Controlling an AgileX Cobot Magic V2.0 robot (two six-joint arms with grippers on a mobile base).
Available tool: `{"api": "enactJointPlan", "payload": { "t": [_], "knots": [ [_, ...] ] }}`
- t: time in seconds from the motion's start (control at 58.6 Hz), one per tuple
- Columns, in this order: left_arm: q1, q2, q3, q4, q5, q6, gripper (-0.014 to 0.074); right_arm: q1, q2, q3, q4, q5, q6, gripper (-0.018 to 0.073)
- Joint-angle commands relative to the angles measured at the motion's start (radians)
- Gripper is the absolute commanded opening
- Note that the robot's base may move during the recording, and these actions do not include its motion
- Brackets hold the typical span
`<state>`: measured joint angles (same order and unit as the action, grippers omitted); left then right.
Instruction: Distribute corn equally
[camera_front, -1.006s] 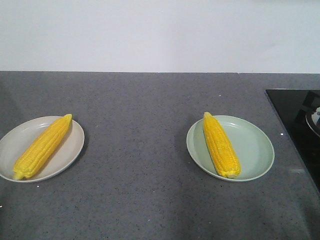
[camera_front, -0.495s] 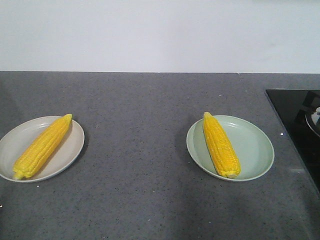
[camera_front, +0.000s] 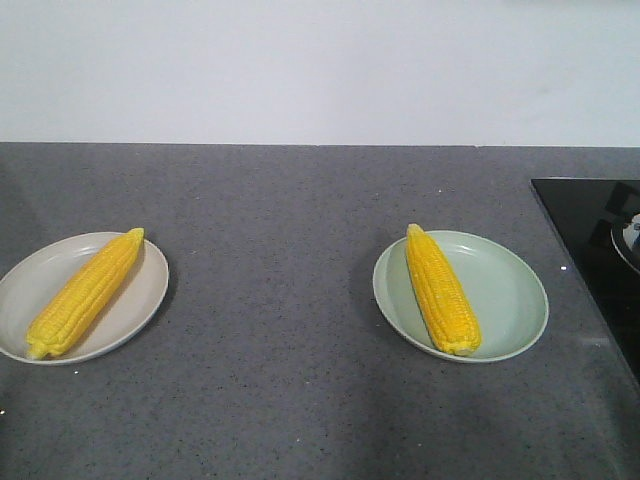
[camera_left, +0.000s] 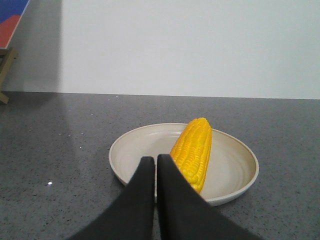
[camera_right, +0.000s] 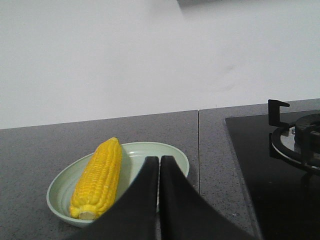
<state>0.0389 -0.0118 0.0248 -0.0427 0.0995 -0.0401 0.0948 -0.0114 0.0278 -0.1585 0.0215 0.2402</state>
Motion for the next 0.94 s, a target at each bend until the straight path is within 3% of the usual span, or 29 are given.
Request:
{"api": "enactJointPlan", "payload": {
  "t": [0.0, 0.921],
  "knots": [
    [-0.003, -0.015, -0.023, -0.002, -0.080, -0.002, -0.0006, -0.003, -0.007, 0.019, -0.001, -0.081, -0.003, -0.0002],
    [-0.003, -0.015, -0.023, -0.002, -0.080, -0.002, -0.0006, -0.003, -0.007, 0.019, -0.001, -0.081, -0.003, -0.0002]
  ]
}}
